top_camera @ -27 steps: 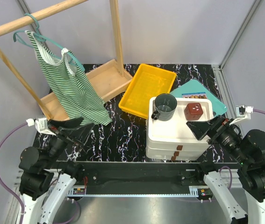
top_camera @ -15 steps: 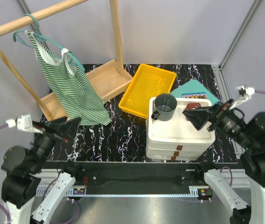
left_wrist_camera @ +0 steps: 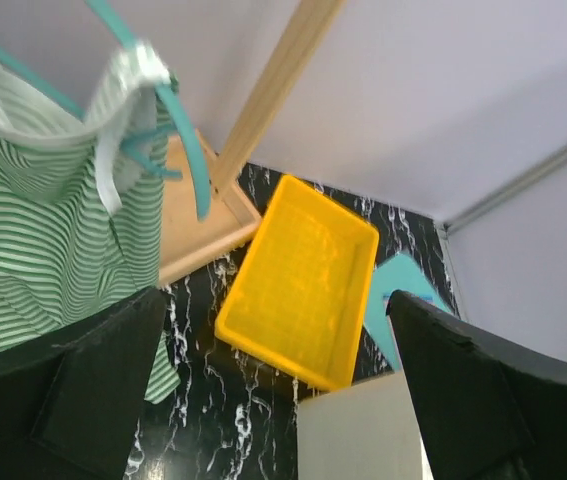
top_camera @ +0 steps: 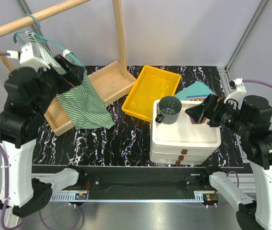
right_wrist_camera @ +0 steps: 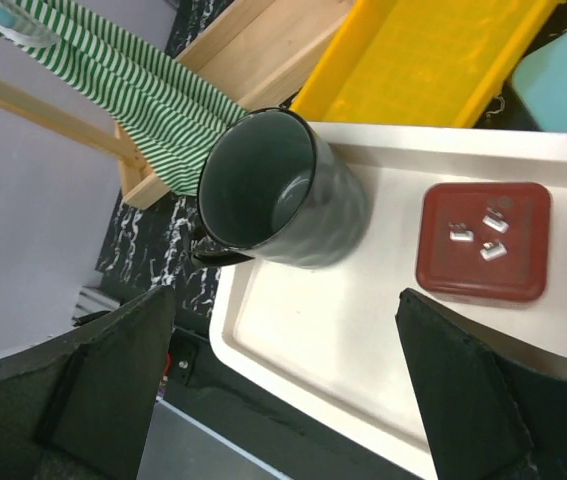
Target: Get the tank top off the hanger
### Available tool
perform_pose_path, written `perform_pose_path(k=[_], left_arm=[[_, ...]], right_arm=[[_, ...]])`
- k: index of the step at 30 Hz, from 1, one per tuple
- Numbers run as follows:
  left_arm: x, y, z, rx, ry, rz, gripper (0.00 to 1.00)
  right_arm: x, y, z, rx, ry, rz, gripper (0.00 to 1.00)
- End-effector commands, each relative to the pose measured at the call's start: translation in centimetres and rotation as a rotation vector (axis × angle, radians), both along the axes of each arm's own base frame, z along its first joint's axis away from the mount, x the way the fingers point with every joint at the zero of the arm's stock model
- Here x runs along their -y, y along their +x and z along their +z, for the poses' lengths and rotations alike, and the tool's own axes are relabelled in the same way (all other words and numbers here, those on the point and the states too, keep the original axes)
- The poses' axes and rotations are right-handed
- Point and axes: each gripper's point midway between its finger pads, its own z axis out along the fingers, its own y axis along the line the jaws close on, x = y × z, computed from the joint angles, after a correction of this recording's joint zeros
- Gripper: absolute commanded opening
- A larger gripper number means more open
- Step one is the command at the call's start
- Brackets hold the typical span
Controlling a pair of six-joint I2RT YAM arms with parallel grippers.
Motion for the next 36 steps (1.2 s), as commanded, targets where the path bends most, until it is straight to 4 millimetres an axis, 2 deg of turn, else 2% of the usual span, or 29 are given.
perform_pose_path(k=[1,3,4,6,7,9,10,11,12,13,16,18,19,21,28,36], left_arm=[[-2.3,1.8,2.9,0.017,0.001,0.089,0.99],[-3.7,2.4,3.9,0.037,0.004,0.139,0.99],[-5.1,3.8,3.5,0.018,0.015,0.188,0.98],[-5.7,5.0,3.9,0.018,0.014,0.186,0.94],[-6.6,6.4,3.2,-0.006,0.014,0.208,0.93],[-7.0,7.6,3.0,-0.013,-0.010,0.190,0.85],[-7.8,8.3,2.8,-0.014,-0.029,0.204,0.84],[-7.6,8.7,2.8,-0.007,-0.041,0.186,0.82],[-7.8,9.2,3.5,0.032,-0.051,0.186,0.80],[-8.3,9.7,2.9,0.025,-0.056,0.196,0.79],[-9.1,10.7,3.0,0.049,-0.073,0.223,0.77],[-9.4,11.2,3.4,0.078,-0.091,0.224,0.75],[-9.3,11.7,2.9,0.074,-0.097,0.217,0.74],[-9.1,12.2,3.5,0.110,-0.116,0.199,0.73],[-8.7,14.2,2.8,0.105,-0.168,0.176,0.69],[-8.6,15.4,2.7,0.111,-0.204,0.169,0.61]], right_arm=[[2.5,-1.4,0.7,0.056,-0.115,-0.072,1.00],[2.8,-2.0,1.0,0.073,-0.131,-0.070,1.00],[2.8,-2.1,1.1,0.077,-0.134,-0.067,1.00],[2.7,-2.7,1.4,0.091,-0.130,-0.051,1.00],[2.6,-2.9,1.6,0.096,-0.127,-0.044,1.00],[2.2,-3.4,1.9,0.107,-0.117,-0.013,0.99],[2.1,-3.5,2.0,0.114,-0.118,-0.006,1.00],[2.2,-3.7,2.2,0.121,-0.121,-0.003,1.00],[2.2,-3.9,2.2,0.123,-0.123,-0.001,1.00],[2.3,-4.1,2.3,0.128,-0.125,0.000,1.00],[2.2,-4.6,2.5,0.139,-0.128,0.014,1.00],[2.1,-5.0,2.7,0.152,-0.123,0.024,1.00],[2.1,-5.1,2.8,0.154,-0.120,0.026,1.00],[2.0,-5.4,3.0,0.166,-0.115,0.031,1.00],[1.9,-5.7,3.7,0.193,-0.109,0.043,1.00],[2.2,-6.0,4.1,0.213,-0.126,0.039,1.00]])
